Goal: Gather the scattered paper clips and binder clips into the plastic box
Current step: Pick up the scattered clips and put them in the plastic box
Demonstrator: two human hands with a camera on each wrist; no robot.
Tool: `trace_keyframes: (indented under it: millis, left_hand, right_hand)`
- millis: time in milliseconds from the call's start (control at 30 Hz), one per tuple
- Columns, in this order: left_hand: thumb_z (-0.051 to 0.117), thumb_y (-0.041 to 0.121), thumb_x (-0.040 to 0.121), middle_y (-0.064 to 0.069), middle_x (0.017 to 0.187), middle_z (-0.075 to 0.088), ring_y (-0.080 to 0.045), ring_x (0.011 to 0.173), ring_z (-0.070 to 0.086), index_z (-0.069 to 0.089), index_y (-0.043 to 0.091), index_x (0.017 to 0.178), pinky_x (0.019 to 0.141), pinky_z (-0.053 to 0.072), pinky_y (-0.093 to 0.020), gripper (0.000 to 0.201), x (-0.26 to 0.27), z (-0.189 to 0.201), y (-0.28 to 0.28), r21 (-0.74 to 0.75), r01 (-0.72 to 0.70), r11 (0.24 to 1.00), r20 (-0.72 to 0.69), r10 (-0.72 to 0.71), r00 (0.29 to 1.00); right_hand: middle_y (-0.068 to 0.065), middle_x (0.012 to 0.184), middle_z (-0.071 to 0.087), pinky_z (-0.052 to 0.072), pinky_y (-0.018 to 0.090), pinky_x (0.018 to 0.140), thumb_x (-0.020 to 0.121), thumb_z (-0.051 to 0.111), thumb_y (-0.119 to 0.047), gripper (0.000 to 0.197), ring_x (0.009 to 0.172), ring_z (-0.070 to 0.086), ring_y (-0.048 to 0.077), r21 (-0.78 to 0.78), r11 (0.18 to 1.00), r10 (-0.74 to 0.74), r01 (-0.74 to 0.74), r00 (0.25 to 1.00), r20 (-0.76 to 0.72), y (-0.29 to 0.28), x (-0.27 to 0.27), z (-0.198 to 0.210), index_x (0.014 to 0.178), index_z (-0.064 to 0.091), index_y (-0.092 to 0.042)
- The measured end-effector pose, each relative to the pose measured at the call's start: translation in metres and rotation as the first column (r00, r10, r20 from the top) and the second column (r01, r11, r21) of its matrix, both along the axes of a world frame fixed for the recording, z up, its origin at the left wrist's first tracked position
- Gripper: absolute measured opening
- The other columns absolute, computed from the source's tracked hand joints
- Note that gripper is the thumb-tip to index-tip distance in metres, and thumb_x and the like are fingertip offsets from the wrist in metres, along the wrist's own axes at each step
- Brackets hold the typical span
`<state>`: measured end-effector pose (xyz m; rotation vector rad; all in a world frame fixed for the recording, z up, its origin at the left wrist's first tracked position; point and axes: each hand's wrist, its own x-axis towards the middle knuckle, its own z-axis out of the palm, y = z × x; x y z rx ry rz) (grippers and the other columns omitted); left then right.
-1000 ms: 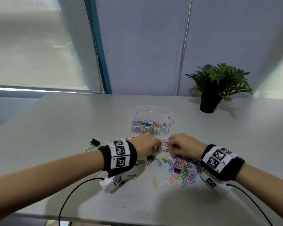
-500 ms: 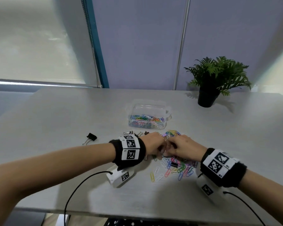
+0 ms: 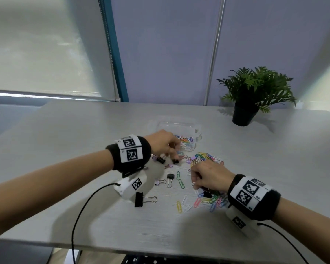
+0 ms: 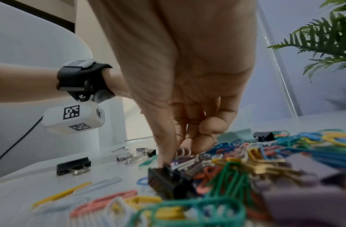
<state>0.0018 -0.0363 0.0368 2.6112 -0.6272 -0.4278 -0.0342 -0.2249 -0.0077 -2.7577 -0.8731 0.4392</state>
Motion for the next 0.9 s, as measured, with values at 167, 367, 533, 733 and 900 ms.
trace_keyframes:
  millis: [167,367,533,733,900]
  left_hand:
    - [0.065,0.015,0.084,0.005,0.066,0.062,-0.007,0.055,0.058,0.061,0.007,0.089,0.039,0.044,-0.014,0.011,0.021,0.019,0.022,-0.053,-0.103,0.993,0.027,0.104,0.994]
    - [0.063,0.011,0.085,-0.002,0.067,0.061,-0.012,0.056,0.058,0.058,0.007,0.087,0.04,0.049,-0.015,0.007,0.052,0.029,0.026,-0.132,-0.212,0.968,0.023,0.217,0.976]
    - [0.06,0.006,0.087,-0.007,0.071,0.062,-0.013,0.058,0.057,0.062,0.0,0.097,0.04,0.048,-0.012,0.011,0.074,0.023,0.011,-0.107,-0.259,0.96,0.025,0.263,0.964]
    - [0.051,-0.003,0.088,-0.012,0.103,0.07,-0.023,0.082,0.063,0.062,0.004,0.112,0.064,0.053,-0.028,0.027,0.073,0.008,0.003,0.076,-0.26,0.963,0.13,0.248,0.96]
    - [0.052,0.011,0.088,-0.009,0.105,0.066,-0.026,0.098,0.06,0.064,0.012,0.102,0.08,0.047,-0.032,0.018,0.03,-0.005,-0.004,0.274,-0.062,0.96,0.331,-0.033,0.943]
  right_hand:
    - [-0.013,0.067,0.056,0.037,0.006,0.049,0.077,0.072,-0.014,0.01,0.06,0.051,-0.004,0.148,0.984,-0.083,0.103,0.988,-0.134,-0.001,0.013,0.02,0.078,0.062,-0.017]
    - [0.004,0.061,0.064,0.047,0.014,0.042,0.08,0.064,0.006,0.013,0.045,0.063,0.005,0.532,0.764,-0.207,0.365,0.92,-0.332,0.004,0.062,0.053,0.075,0.058,-0.004]
    - [0.008,0.063,0.062,0.049,0.016,0.042,0.079,0.066,0.006,0.021,0.04,0.061,0.006,0.547,0.717,-0.322,0.432,0.901,-0.29,0.027,0.114,0.054,0.069,0.056,-0.009]
    - [0.016,0.09,0.065,0.057,0.036,0.076,0.083,0.065,-0.003,0.013,0.073,0.063,0.026,0.318,0.88,-0.335,0.353,0.936,-0.113,0.045,0.114,0.042,0.095,0.064,0.002]
    - [0.006,0.096,0.066,0.046,0.034,0.078,0.082,0.06,-0.01,0.007,0.09,0.058,0.023,0.076,0.991,-0.121,0.106,0.965,0.234,0.021,0.087,0.044,0.083,0.06,-0.017]
